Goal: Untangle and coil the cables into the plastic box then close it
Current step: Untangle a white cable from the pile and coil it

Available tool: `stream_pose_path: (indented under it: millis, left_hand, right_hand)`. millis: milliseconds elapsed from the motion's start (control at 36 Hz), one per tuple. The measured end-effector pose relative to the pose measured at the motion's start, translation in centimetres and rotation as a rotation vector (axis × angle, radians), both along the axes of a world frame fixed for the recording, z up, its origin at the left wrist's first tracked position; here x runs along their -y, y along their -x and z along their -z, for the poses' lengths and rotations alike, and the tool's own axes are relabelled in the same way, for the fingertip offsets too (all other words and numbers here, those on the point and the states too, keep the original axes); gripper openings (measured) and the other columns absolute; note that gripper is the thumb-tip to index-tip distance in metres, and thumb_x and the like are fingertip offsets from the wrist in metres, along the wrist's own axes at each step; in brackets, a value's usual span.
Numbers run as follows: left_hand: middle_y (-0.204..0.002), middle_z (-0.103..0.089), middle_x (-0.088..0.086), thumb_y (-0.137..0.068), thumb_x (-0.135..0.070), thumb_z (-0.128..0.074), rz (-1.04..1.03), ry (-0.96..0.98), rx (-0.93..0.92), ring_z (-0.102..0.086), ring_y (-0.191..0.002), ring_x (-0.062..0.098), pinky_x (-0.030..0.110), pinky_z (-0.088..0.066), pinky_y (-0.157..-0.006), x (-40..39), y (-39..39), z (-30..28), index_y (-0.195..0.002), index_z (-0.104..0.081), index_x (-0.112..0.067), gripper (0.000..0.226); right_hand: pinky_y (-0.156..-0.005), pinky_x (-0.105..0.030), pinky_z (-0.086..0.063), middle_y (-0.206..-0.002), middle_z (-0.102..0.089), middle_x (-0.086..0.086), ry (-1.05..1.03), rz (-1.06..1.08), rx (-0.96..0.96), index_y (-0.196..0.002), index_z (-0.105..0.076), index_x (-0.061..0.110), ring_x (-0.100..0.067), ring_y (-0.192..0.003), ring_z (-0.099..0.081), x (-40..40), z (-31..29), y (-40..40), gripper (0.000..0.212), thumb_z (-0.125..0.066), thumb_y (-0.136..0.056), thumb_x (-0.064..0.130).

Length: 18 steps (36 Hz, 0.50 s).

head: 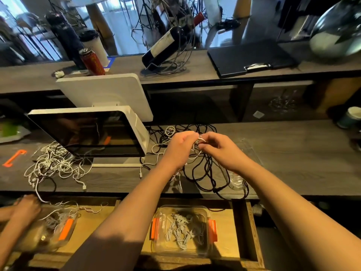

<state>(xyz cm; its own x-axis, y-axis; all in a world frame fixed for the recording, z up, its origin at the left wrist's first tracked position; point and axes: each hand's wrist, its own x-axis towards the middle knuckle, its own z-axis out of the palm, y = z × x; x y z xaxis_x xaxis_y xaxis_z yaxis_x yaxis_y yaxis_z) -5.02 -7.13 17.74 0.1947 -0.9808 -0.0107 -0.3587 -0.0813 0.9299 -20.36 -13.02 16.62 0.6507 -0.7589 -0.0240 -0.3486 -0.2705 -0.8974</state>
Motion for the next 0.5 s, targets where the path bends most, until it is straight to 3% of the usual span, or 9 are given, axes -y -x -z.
stream_pose_path:
  millis: [111,194,278,333,444,500]
  left_hand:
    - [-0.057,-0.042,-0.009,-0.103,-0.032,-0.041,-0.034,-0.007,-0.021,-0.04,-0.06,0.014,0.034,-0.032,-0.062,-0.3,-0.4,0.7,-0.058,-0.045,-0.025,0.045]
    - [-0.057,-0.043,-0.005,-0.105,-0.035,-0.039,-0.127,-0.093,-0.094,-0.04,-0.06,0.018,0.035,-0.033,-0.064,-0.2,-0.8,2.0,-0.053,-0.046,-0.025,0.053]
    - [-0.065,-0.059,0.006,-0.1,-0.045,-0.038,-0.181,-0.145,-0.071,-0.054,-0.072,0.025,0.037,-0.04,-0.074,0.1,-1.4,4.1,-0.05,-0.058,-0.026,0.058]
    - [-0.078,-0.066,0.011,-0.106,-0.041,-0.037,-0.186,-0.182,-0.051,-0.059,-0.082,0.026,0.034,-0.039,-0.077,0.3,-1.7,5.7,-0.058,-0.062,-0.025,0.057]
    - [-0.083,-0.06,-0.006,-0.108,-0.044,-0.032,-0.243,-0.312,-0.041,-0.051,-0.079,0.003,0.024,-0.036,-0.071,0.0,-2.8,8.0,-0.083,-0.068,-0.003,0.06]
    - [-0.079,-0.059,0.0,-0.107,-0.048,-0.033,-0.318,-0.333,-0.055,-0.05,-0.071,0.011,0.025,-0.037,-0.065,-0.1,-3.6,8.9,-0.084,-0.066,-0.003,0.06]
  right_hand:
    - [-0.087,-0.047,-0.053,-0.098,-0.065,0.003,0.103,0.02,-0.026,-0.079,-0.059,0.024,-0.014,-0.092,-0.061,-0.8,-0.5,0.3,0.022,-0.054,-0.099,0.032]
    - [-0.079,-0.048,-0.051,-0.089,-0.065,-0.005,0.066,0.035,0.06,-0.078,-0.058,0.027,-0.022,-0.083,-0.06,-1.5,-0.9,0.5,0.023,-0.054,-0.101,0.03]
    - [-0.075,-0.049,-0.049,-0.087,-0.065,-0.013,0.016,0.075,0.114,-0.082,-0.063,0.021,-0.031,-0.083,-0.059,-1.8,-1.0,0.6,0.022,-0.055,-0.1,0.03]
    - [-0.079,-0.042,-0.05,-0.091,-0.068,-0.012,0.001,0.099,0.135,-0.088,-0.067,0.015,-0.028,-0.088,-0.062,-1.9,-1.0,0.7,0.021,-0.055,-0.1,0.027]
    - [-0.079,-0.017,-0.051,-0.09,-0.072,-0.001,-0.036,0.214,0.237,-0.09,-0.069,0.008,-0.009,-0.09,-0.066,-1.7,-0.8,1.0,0.022,-0.053,-0.1,0.019]
    - [-0.078,-0.014,-0.05,-0.086,-0.072,0.0,-0.051,0.261,0.24,-0.087,-0.07,0.007,-0.006,-0.085,-0.066,-1.5,-0.4,1.2,0.022,-0.055,-0.1,0.017]
